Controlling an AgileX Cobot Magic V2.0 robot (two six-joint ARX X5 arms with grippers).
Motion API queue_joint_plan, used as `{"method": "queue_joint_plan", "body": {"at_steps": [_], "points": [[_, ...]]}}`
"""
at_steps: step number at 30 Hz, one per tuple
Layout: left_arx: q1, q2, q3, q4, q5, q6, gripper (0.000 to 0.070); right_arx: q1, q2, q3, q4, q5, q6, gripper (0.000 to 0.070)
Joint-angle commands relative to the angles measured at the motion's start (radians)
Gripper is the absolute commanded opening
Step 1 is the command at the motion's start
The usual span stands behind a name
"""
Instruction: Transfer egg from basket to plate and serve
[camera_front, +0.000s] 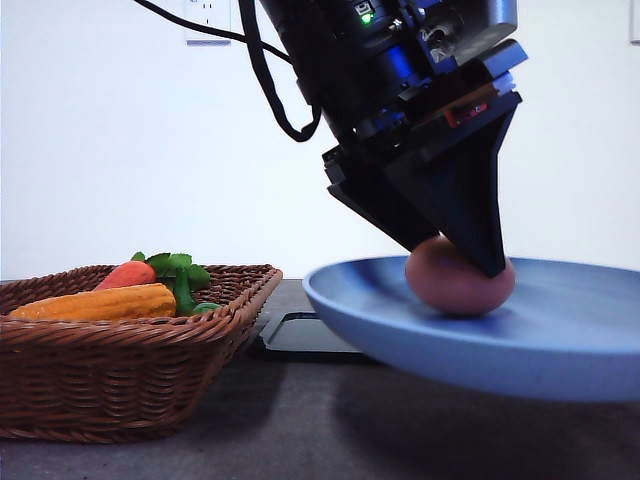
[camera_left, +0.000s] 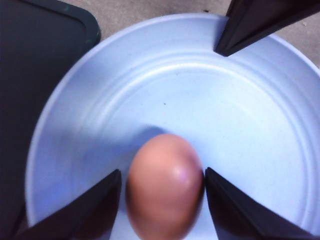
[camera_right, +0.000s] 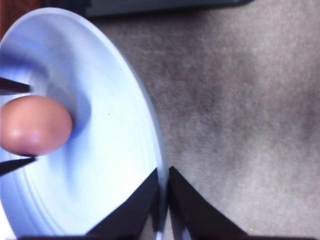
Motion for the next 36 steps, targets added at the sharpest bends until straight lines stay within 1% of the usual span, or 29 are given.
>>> {"method": "queue_joint_plan", "body": {"at_steps": [1, 8, 11, 16, 23, 30, 36], "points": [[-0.001, -0.021, 0.015, -0.001, 0.002, -0.02, 0.0347, 0.002, 0.031, 0.005, 0.027, -0.009, 0.008, 0.0], [0.044, -0.163, 0.015, -0.079, -0.001, -0.063, 0.0346, -0.007, 0.18, 0.071, 0.085, -0.008, 0.003, 0.0], [0.067, -0.248, 0.015, -0.115, -0.03, -0.063, 0.0346, -0.008, 0.257, 0.129, 0.114, -0.008, 0.004, 0.0], [0.114, -0.4, 0.015, -0.187, -0.069, -0.062, 0.0346, -0.008, 0.407, 0.263, 0.13, -0.009, 0.002, 0.0], [0.179, -0.589, 0.015, -0.344, -0.122, -0.062, 0.0342, -0.008, 0.623, 0.472, 0.131, -0.009, -0.001, 0.0], [0.198, -0.738, 0.015, -0.42, -0.123, -0.063, 0.0342, -0.01, 0.807, 0.638, 0.135, -0.007, -0.009, 0.0], [0.198, -0.829, 0.015, -0.473, -0.123, -0.081, 0.0342, -0.015, 0.871, 0.673, 0.157, 0.001, -0.023, 0.0]]}}
